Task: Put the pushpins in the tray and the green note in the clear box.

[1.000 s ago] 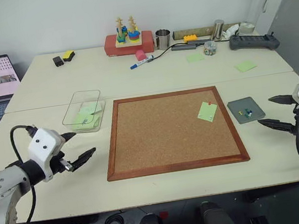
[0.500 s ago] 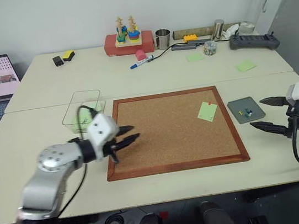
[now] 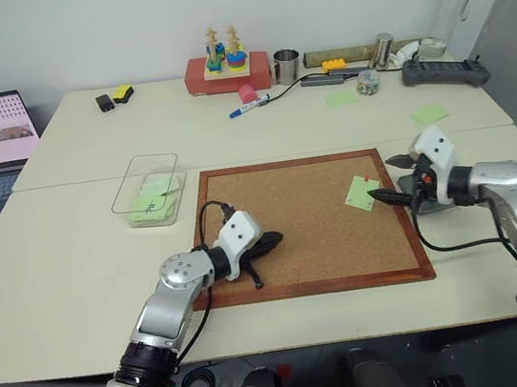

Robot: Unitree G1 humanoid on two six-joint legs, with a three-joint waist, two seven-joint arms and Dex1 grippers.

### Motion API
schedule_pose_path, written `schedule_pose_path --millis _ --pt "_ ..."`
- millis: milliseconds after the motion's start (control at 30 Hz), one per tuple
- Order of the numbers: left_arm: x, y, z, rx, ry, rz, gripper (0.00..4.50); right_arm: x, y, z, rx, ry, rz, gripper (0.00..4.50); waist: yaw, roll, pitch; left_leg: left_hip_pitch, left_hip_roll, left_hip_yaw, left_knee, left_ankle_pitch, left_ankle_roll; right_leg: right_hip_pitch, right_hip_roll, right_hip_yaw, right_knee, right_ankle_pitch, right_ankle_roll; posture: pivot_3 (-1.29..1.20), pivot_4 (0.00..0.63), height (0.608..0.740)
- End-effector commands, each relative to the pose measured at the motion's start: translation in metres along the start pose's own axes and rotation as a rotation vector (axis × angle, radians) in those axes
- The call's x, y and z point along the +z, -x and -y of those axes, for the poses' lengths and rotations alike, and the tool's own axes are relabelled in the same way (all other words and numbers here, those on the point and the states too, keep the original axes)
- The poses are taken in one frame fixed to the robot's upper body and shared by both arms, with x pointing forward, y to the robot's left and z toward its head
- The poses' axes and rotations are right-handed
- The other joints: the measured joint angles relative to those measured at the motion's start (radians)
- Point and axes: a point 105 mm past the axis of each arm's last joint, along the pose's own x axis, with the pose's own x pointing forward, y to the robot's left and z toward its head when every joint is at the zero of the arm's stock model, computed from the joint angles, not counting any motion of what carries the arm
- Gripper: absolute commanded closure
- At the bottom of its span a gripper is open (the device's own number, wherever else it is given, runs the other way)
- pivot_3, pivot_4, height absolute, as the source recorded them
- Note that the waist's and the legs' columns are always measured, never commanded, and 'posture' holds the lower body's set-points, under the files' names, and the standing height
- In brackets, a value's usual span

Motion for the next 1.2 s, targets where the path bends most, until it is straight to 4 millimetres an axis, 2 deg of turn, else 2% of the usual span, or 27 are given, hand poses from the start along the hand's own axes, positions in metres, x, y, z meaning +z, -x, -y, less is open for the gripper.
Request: schedule_pose_path --millis 33,267,367,467,600,833,1000,1200 --pt "-0.005 -0.002 0.0 -0.002 -0.014 -0.019 4.43 0.008 -0.009 0.014 -0.028 0.049 0.014 0.0 0.0 0.0 0.0 0.0 0.0 0.0 0.0 0.0 0.0 0.0 0.0 0.0 0.0 0.0 0.0 0.0 0.15 0.74" --pt "-0.009 0.0 -0.001 0.013 -0.025 -0.038 4.43 0.0 -0.021 0.023 -0.036 0.054 0.005 0.0 -0.001 0.0 0.0 0.0 0.0 0.0 0.0 0.0 0.0 0.0 0.0 0.0 0.001 0.0 0.0 0.0 0.15 0.74" --pt "-0.009 0.0 -0.001 0.014 -0.026 -0.041 4.5 0.0 -0.023 0.023 -0.03 0.045 0.024 0.41 -0.002 0.0 0.0 0.0 0.0 0.0 0.0 0.0 0.0 0.0 0.0 0.0 0.001 0.0 0.0 0.0 0.15 0.74" --pt "-0.01 0.0 -0.002 0.016 -0.029 -0.045 4.5 -0.001 -0.025 0.023 -0.028 0.035 0.034 1.2 -0.004 0.001 0.0 0.001 0.0 0.0 0.0 0.0 0.0 0.0 0.0 0.001 0.002 0.0 0.0 0.0 0.15 0.74" --pt "-0.009 -0.001 -0.003 0.017 -0.034 -0.046 4.5 -0.002 -0.027 0.021 -0.016 0.021 0.043 1.89 -0.003 0.001 0.0 0.001 0.0 0.0 0.0 0.0 0.0 0.0 0.0 0.001 0.002 0.0 0.0 0.0 0.15 0.74" --pt "-0.009 -0.001 -0.005 0.014 -0.043 -0.05 4.5 -0.006 -0.027 0.021 -0.016 0.003 0.039 3.46 -0.004 0.001 -0.001 0.002 0.0 0.0 0.0 0.0 0.0 0.0 0.0 0.001 0.002 0.0 0.0 0.0 0.15 0.74" --pt "-0.01 -0.001 -0.006 0.013 -0.045 -0.053 4.5 -0.003 -0.026 0.02 -0.008 -0.009 0.054 4.43 -0.004 0.001 -0.001 0.002 0.0 0.0 0.0 0.0 0.0 0.0 0.0 0.001 0.002 0.0 0.0 0.0 0.15 0.74" --pt "-0.013 0.0 -0.005 0.009 -0.043 -0.064 4.5 0.004 -0.025 0.019 0.007 -0.019 0.084 4.48 -0.004 0.001 -0.001 0.002 0.0 0.0 0.0 0.0 0.0 0.0 0.0 0.001 0.002 0.0 0.0 0.0 0.15 0.74"
